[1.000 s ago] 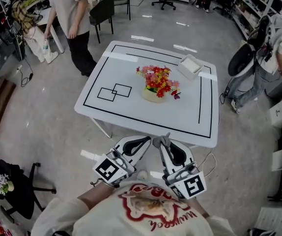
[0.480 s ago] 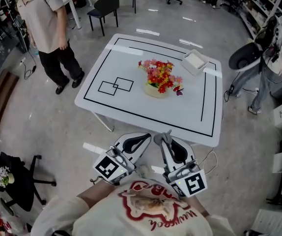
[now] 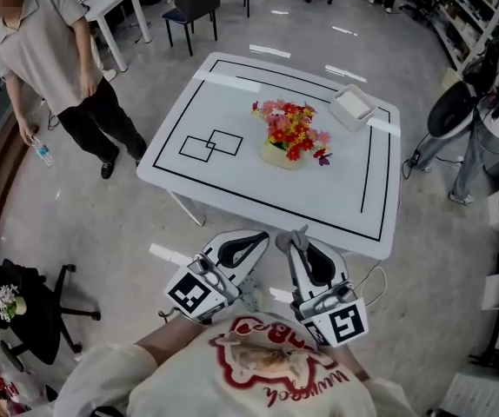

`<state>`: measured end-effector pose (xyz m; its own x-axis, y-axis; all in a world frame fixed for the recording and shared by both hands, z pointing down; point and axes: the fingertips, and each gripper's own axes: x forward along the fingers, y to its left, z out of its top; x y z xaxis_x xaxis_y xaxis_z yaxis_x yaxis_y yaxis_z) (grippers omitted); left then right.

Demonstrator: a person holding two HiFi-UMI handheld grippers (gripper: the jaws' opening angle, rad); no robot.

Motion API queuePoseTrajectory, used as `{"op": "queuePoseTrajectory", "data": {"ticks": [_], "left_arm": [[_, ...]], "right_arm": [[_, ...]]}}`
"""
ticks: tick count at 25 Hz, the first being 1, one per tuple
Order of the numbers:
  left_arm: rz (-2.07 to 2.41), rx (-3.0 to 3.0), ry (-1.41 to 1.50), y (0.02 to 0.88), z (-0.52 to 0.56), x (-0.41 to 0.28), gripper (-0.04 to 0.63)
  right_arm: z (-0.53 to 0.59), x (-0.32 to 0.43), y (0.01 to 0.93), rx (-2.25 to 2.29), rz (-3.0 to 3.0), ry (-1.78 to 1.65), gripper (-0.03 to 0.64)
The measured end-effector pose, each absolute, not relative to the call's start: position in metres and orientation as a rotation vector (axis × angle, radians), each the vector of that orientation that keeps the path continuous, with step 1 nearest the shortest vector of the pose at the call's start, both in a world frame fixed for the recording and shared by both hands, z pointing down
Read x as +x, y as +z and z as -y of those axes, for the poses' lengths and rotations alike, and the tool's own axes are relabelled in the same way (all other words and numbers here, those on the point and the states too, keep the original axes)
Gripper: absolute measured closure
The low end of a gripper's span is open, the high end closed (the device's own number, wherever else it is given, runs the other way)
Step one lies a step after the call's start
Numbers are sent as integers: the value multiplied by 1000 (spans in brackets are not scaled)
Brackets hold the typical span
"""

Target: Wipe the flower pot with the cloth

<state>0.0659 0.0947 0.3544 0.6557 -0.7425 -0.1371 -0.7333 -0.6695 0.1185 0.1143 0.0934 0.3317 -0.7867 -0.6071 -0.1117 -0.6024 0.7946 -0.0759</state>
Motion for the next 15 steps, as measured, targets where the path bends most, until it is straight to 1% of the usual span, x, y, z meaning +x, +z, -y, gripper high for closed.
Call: {"op": "queuePoseTrajectory", "data": {"ticks": [8, 15], "left_arm": [[1243, 2822, -286, 355, -66, 62, 592], [1235, 2828, -290, 352, -19, 53, 592]], "right_arm": [[-70, 114, 330, -999, -2835, -47, 572], [-26, 108, 326, -1030, -2824, -35, 572]]}}
